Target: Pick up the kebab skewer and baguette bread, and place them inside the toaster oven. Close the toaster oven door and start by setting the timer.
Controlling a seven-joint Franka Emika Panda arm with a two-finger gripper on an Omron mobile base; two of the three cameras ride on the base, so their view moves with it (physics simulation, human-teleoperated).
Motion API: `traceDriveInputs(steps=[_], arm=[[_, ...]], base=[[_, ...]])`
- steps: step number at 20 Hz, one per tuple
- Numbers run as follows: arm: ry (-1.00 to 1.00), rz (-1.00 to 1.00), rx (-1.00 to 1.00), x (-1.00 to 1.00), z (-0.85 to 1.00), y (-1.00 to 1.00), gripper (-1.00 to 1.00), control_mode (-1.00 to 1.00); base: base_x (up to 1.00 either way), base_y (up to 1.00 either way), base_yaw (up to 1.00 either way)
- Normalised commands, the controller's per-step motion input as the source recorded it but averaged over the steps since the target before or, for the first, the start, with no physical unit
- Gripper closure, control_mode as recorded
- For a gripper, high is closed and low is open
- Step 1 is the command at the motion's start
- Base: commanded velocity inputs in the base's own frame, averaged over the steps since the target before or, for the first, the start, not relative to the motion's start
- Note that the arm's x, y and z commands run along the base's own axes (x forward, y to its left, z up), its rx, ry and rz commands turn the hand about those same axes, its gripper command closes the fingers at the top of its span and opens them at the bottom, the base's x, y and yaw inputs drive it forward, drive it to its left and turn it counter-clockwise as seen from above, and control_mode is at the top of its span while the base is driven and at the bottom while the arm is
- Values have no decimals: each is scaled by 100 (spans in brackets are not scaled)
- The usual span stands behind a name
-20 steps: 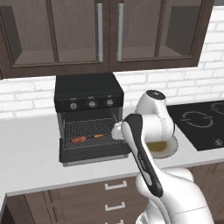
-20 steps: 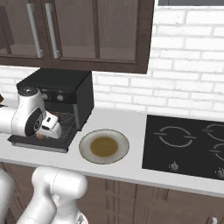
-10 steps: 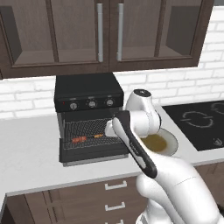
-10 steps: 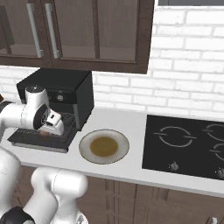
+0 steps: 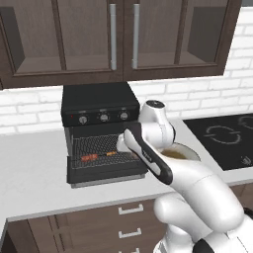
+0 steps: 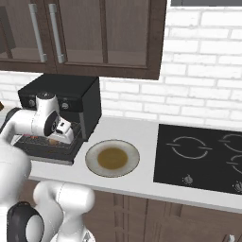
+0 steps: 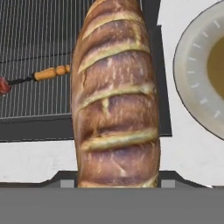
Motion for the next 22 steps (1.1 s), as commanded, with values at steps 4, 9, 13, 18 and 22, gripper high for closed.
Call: traceDriveInputs(steps=[4,9,13,18,22], arm=[[0,0,0,30,-7,5,100,-100],[0,0,0,20,-24,23,100,-100],[0,0,0,24,-23,23,100,-100],[0,0,0,28,-11,3,100,-100],[0,0,0,4,-12,-5,100,-100]], base=[[0,0,0],[0,0,0],[0,0,0],[0,0,0],[0,0,0]])
